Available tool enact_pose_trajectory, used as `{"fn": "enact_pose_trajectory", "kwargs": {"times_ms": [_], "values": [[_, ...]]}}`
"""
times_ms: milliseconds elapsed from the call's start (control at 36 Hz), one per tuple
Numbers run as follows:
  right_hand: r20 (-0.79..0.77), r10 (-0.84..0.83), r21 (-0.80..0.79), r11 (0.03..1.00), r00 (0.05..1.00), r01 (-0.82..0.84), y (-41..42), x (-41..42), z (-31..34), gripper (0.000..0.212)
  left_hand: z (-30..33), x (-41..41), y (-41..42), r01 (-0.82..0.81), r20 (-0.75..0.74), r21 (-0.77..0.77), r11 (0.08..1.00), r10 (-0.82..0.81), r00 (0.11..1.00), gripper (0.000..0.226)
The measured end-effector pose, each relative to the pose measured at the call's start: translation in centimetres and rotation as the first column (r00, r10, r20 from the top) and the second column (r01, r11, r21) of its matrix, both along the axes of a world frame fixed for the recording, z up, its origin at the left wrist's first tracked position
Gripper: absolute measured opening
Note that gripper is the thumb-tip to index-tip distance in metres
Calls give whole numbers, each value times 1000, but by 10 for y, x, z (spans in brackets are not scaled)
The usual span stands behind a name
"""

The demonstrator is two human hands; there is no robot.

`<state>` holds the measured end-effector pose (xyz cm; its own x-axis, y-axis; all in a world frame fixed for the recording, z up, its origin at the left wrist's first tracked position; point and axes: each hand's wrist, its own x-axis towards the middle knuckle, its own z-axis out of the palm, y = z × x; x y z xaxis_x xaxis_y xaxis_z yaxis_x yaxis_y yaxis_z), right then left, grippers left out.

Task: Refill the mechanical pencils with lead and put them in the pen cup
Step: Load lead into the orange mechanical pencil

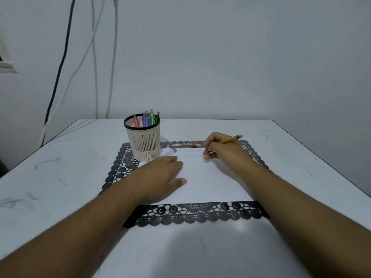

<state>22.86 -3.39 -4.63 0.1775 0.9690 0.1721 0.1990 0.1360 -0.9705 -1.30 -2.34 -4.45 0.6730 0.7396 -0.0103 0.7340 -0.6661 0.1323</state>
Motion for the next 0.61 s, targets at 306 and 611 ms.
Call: {"fn": "enact_pose_trajectory", "kwargs": {"times_ms": [306,611], "values": [[931,181,-41,916,318,-400,35,-46,-18,64,-7,-26,-15,113,-111,148,983,-97,989,64],[986,32,17,958,164,-287,49,-30,-13,59,-18,-34,-17,118,38,136,984,-124,992,62]]}}
